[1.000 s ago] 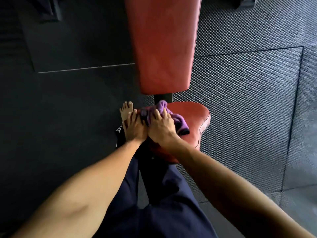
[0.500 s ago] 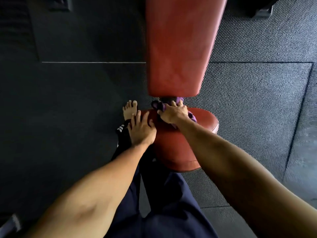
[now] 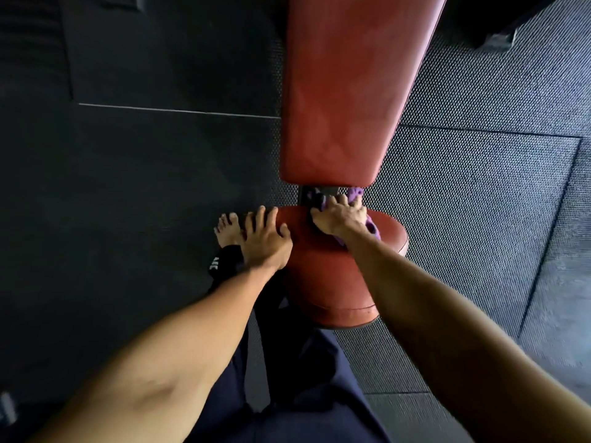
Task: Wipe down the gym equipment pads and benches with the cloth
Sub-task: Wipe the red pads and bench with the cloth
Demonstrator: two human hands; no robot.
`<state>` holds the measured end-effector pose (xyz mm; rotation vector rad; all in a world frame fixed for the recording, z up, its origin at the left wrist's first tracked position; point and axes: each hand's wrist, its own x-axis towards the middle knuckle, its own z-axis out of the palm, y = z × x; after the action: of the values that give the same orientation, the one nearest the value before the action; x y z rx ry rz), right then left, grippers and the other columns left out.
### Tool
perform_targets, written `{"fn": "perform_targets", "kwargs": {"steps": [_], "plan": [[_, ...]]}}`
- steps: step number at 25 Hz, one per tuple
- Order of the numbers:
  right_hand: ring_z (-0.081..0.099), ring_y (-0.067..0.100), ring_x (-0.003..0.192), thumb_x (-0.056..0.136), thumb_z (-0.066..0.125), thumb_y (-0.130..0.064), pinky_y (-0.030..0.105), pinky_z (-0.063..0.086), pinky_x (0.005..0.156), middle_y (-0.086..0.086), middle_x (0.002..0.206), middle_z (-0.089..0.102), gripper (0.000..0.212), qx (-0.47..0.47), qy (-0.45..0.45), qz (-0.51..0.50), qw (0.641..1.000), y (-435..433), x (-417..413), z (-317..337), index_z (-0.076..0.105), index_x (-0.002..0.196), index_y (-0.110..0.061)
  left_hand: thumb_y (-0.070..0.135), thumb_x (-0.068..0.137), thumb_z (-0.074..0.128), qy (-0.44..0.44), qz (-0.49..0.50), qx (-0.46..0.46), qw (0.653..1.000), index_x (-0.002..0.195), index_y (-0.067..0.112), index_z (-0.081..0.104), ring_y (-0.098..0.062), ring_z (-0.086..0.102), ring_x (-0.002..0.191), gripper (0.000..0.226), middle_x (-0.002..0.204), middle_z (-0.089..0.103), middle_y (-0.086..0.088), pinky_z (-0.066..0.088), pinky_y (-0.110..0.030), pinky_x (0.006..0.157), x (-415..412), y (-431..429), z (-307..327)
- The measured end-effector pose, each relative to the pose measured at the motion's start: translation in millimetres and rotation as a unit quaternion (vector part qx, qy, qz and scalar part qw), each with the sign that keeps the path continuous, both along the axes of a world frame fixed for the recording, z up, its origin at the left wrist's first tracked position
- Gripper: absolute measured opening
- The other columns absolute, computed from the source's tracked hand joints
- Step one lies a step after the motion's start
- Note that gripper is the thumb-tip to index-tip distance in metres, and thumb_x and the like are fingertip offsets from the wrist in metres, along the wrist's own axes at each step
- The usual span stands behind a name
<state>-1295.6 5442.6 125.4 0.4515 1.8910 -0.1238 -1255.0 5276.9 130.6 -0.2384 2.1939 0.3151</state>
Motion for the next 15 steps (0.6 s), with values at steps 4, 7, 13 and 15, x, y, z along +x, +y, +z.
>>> {"fn": "perform_targets", "kwargs": {"steps": [4, 7, 13, 15], "plan": [[0.004, 0.049, 0.153, 0.099, 0.038, -0.053, 0.059, 0.011, 0.123, 0.02, 0.167, 0.016, 0.072, -0.028, -0.003, 0.037, 0.999, -62.5, -2.7, 30.7, 0.021, 0.16, -0.019, 0.038, 0.105, 0.034, -0.022, -0.062, -0.004, 0.998, 0.16, 0.028, 0.019, -0.034, 0.008, 0.154, 0.058, 0.17, 0.01, 0.002, 0.009, -0.053, 0.124, -4.6, -1.7, 11.5], [0.023, 0.042, 0.149, 0.099, 0.039, -0.049, 0.053, 0.031, 0.116, 0.012, 0.161, 0.029, 0.063, -0.058, 0.025, 0.068, 0.996, -66.2, 19.5, 79.4, 0.032, 0.156, -0.024, 0.045, 0.101, 0.026, 0.034, -0.107, 0.027, 0.993, 0.153, 0.016, 0.04, -0.048, 0.032, 0.144, 0.061, 0.163, 0.031, -0.01, 0.024, -0.057, 0.12, -8.9, -5.7, 12.7], [0.009, 0.042, 0.154, 0.092, 0.042, -0.056, 0.056, 0.014, 0.122, 0.004, 0.167, 0.016, 0.069, 0.006, 0.019, -0.009, 1.0, 1.5, 48.6, 96.2, 0.034, 0.155, -0.03, 0.044, 0.105, 0.033, -0.052, -0.02, 0.038, 0.998, 0.157, 0.032, 0.027, -0.039, 0.016, 0.149, 0.054, 0.167, 0.019, 0.002, 0.011, -0.055, 0.12, -12.0, -5.3, 4.2], [0.0, 0.046, 0.154, 0.092, 0.04, -0.057, 0.058, 0.013, 0.122, 0.011, 0.169, 0.01, 0.075, 0.045, -0.026, -0.04, 0.998, -11.8, 30.0, 75.8, 0.028, 0.157, -0.023, 0.044, 0.104, 0.035, -0.022, -0.036, 0.041, 0.998, 0.154, 0.03, 0.033, -0.04, 0.026, 0.144, 0.052, 0.163, 0.027, -0.001, 0.016, -0.054, 0.117, -16.1, -5.4, 4.9]]}}
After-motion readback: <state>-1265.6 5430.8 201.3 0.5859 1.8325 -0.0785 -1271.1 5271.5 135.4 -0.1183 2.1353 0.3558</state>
